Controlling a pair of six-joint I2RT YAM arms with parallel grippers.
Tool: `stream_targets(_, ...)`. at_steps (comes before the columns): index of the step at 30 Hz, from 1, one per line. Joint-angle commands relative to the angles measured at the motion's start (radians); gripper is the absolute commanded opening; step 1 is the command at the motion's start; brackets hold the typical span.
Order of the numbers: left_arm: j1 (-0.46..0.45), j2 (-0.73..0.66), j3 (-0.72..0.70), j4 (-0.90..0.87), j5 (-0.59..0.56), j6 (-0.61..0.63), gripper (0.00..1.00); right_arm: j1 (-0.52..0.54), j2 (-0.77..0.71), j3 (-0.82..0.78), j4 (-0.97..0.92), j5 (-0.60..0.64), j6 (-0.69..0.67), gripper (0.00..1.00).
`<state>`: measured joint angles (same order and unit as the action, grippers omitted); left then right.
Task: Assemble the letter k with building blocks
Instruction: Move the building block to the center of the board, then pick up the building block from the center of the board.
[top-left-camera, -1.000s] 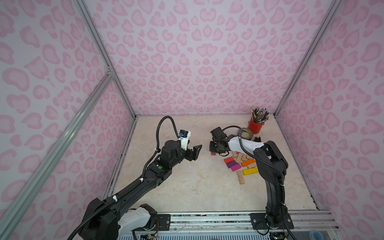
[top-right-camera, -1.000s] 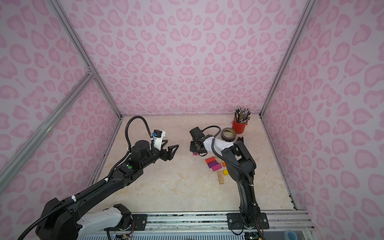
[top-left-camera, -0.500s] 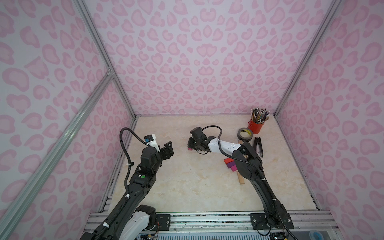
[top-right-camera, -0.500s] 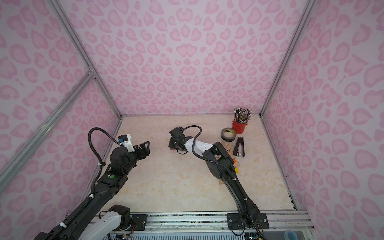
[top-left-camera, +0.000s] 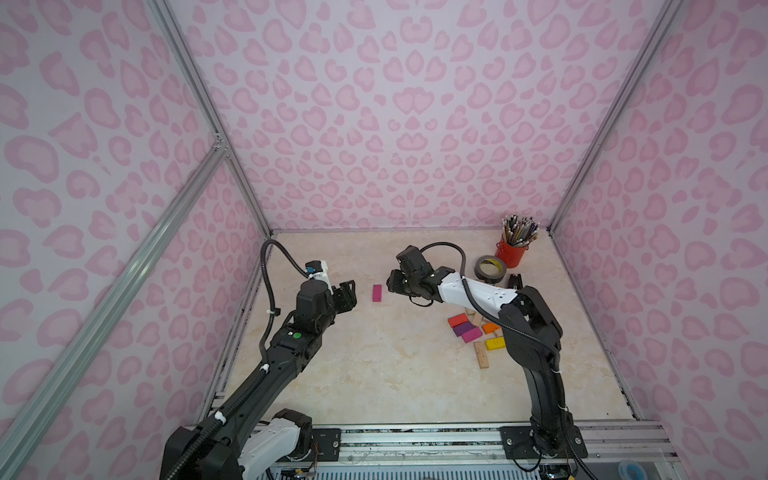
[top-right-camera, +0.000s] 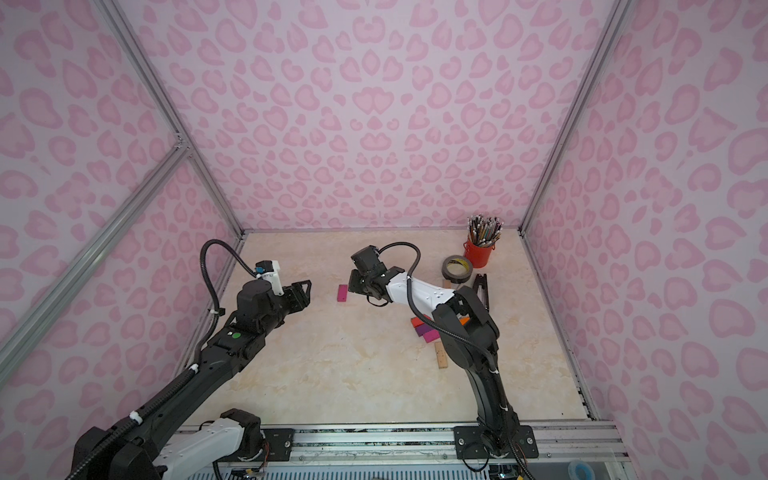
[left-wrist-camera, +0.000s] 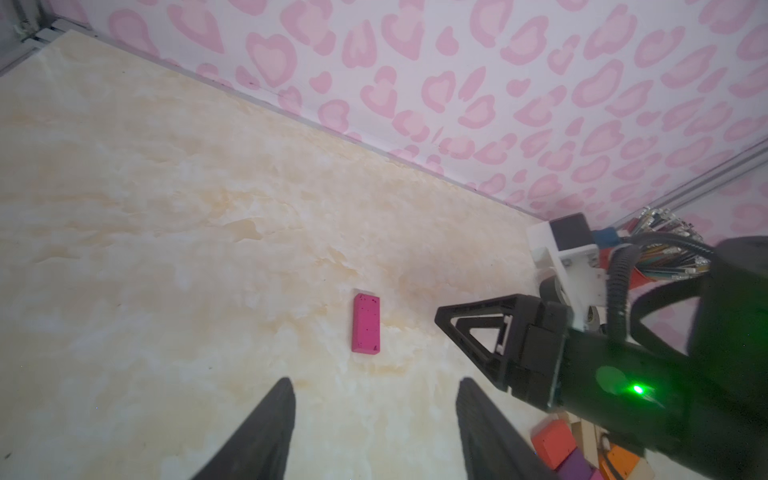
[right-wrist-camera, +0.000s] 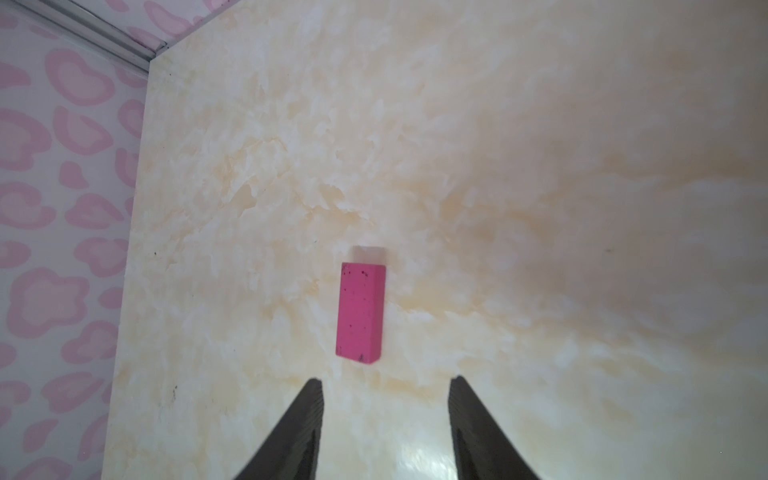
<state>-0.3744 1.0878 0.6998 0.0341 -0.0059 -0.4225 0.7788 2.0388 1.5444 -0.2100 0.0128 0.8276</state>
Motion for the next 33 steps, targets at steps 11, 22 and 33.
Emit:
stream_targets(11, -0.083, 0.558, 0.421, -0.241, -0.069, 0.036, 0.57, 0.008, -0.660, -0.561, 0.095, 0.074, -0.325, 0.63)
stream_targets(22, -0.066, 0.892, 0.703, -0.403, -0.066, 0.107, 0.53, 0.007, -0.806, -0.635, 0.014, 0.090, -0.366, 0.80)
stream_targets(33, -0.060, 1.025, 0.791, -0.454, 0.000, 0.138, 0.48, 0.007, -0.776, -0.621, 0.005, 0.093, -0.375, 0.79)
